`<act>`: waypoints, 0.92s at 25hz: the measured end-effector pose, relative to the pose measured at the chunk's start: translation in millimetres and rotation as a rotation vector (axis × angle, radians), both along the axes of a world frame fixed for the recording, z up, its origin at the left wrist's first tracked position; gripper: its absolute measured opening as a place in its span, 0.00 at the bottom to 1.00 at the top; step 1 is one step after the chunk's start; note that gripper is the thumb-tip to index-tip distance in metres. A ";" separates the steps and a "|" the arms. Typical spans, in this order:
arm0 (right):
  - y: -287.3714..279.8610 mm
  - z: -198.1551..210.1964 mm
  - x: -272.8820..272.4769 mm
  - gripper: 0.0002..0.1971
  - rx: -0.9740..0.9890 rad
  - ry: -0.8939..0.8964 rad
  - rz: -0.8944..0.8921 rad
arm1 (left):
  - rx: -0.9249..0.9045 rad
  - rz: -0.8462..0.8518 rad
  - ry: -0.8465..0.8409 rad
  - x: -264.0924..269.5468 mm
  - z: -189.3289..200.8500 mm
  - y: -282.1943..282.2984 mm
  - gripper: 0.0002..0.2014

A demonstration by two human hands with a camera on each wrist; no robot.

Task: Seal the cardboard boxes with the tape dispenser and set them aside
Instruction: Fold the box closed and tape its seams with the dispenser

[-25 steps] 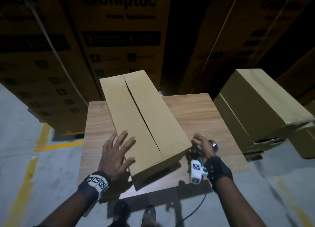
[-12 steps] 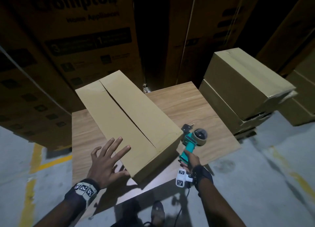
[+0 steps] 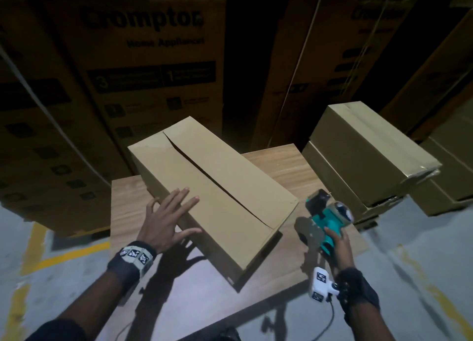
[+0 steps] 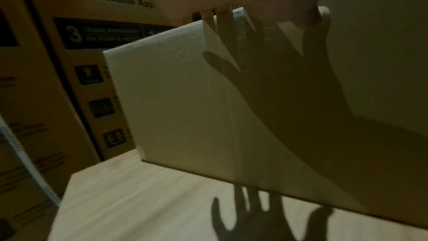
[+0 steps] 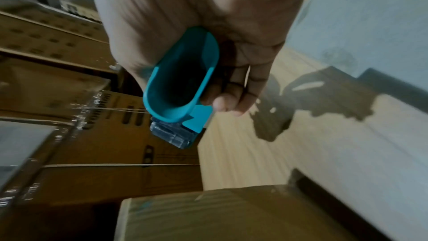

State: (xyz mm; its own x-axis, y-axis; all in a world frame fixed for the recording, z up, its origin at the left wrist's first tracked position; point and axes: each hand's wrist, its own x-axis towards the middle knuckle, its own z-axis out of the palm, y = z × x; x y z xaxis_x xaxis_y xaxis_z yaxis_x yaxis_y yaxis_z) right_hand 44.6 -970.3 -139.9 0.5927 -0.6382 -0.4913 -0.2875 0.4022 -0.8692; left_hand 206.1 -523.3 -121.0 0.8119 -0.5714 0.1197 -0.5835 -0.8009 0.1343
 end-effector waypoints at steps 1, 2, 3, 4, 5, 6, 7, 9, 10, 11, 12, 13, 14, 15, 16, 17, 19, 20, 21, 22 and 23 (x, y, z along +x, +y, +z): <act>6.2 16.3 -0.2 0.27 -0.001 -0.071 -0.031 | 0.011 0.027 0.022 15.5 2.8 11.2 0.44; 15.1 37.3 -1.6 0.29 0.015 -0.151 -0.037 | 0.031 0.036 0.047 27.5 5.8 18.8 0.45; 24.8 55.3 -2.2 0.31 0.034 -0.233 -0.016 | 0.051 0.028 0.059 35.5 7.6 22.4 0.46; 35.5 73.6 -1.3 0.31 0.064 -0.315 0.023 | 0.062 0.018 0.063 38.7 8.4 21.4 0.46; 47.2 89.3 0.5 0.32 0.096 -0.384 0.070 | 0.065 0.014 0.067 36.0 8.9 17.6 0.46; 59.8 102.7 3.3 0.33 0.123 -0.428 0.107 | 0.056 0.011 0.059 30.9 8.4 10.9 0.46; 72.3 112.9 6.5 0.35 0.145 -0.455 0.149 | 0.048 0.010 0.047 21.9 7.9 2.8 0.46; 96.1 127.6 13.0 0.38 0.173 -0.499 0.234 | 0.026 -0.008 0.018 -2.1 4.8 -14.8 0.45; 106.8 132.4 15.1 0.39 0.195 -0.525 0.278 | 0.003 -0.033 0.006 -16.2 1.2 -25.3 0.44; 116.1 135.2 17.5 0.39 0.222 -0.547 0.327 | -0.024 -0.067 -0.004 -30.4 -2.3 -35.3 0.44; 123.9 137.5 19.0 0.39 0.243 -0.562 0.388 | -0.053 -0.108 -0.019 -44.3 -5.9 -44.6 0.43; 130.4 138.8 21.1 0.39 0.250 -0.567 0.455 | -0.077 -0.149 -0.023 -57.4 -7.9 -51.5 0.43; 136.4 140.0 23.0 0.40 0.240 -0.555 0.526 | -0.100 -0.188 -0.021 -69.3 -9.6 -56.4 0.42; 140.9 139.9 24.1 0.40 0.207 -0.526 0.592 | -0.111 -0.223 -0.001 -79.3 -7.6 -59.1 0.41; 145.1 139.8 26.1 0.40 0.161 -0.491 0.653 | -0.122 -0.257 0.020 -85.6 -3.6 -58.3 0.39; 148.5 139.8 26.8 0.39 0.121 -0.460 0.706 | -0.159 -0.294 0.055 -87.9 -0.3 -56.5 0.36; 154.7 142.1 28.2 0.38 0.039 -0.410 0.808 | -0.372 -0.308 0.190 -84.0 6.3 -48.8 0.27; 155.4 144.7 28.2 0.38 -0.031 -0.377 0.847 | -0.509 -0.271 0.315 -79.7 9.8 -44.9 0.24; 156.2 148.6 28.2 0.39 -0.117 -0.335 0.887 | -0.679 -0.192 0.445 -75.4 16.3 -39.6 0.25; 156.2 153.3 27.8 0.40 -0.204 -0.302 0.922 | -0.867 -0.082 0.580 -68.8 27.5 -35.4 0.27; 157.6 156.3 27.0 0.40 -0.299 -0.284 0.964 | -1.029 0.041 0.695 -62.1 42.0 -29.5 0.30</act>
